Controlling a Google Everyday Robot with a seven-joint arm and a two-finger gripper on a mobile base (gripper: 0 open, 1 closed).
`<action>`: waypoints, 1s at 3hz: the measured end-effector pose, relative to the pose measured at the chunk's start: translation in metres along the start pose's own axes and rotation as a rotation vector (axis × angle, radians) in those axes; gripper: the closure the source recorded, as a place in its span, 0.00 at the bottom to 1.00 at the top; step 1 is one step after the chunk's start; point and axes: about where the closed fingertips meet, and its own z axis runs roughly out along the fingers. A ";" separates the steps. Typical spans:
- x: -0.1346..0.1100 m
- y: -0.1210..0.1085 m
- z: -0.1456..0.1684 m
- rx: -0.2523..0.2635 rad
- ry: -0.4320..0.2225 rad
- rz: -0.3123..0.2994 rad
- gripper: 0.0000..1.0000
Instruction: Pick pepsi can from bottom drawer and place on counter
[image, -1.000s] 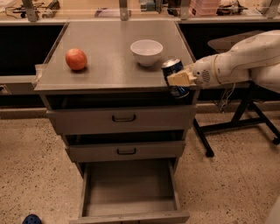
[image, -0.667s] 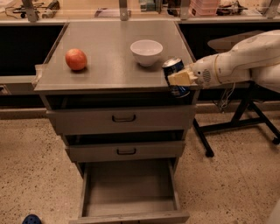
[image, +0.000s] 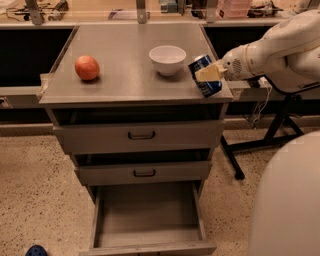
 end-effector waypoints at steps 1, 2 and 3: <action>0.016 0.029 -0.001 -0.062 0.037 0.141 1.00; 0.011 0.040 0.008 -0.108 0.013 0.186 1.00; 0.012 0.040 0.008 -0.109 0.013 0.190 0.81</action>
Offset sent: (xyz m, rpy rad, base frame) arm 0.0492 -0.0271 -0.0132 0.0268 0.1205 -0.2742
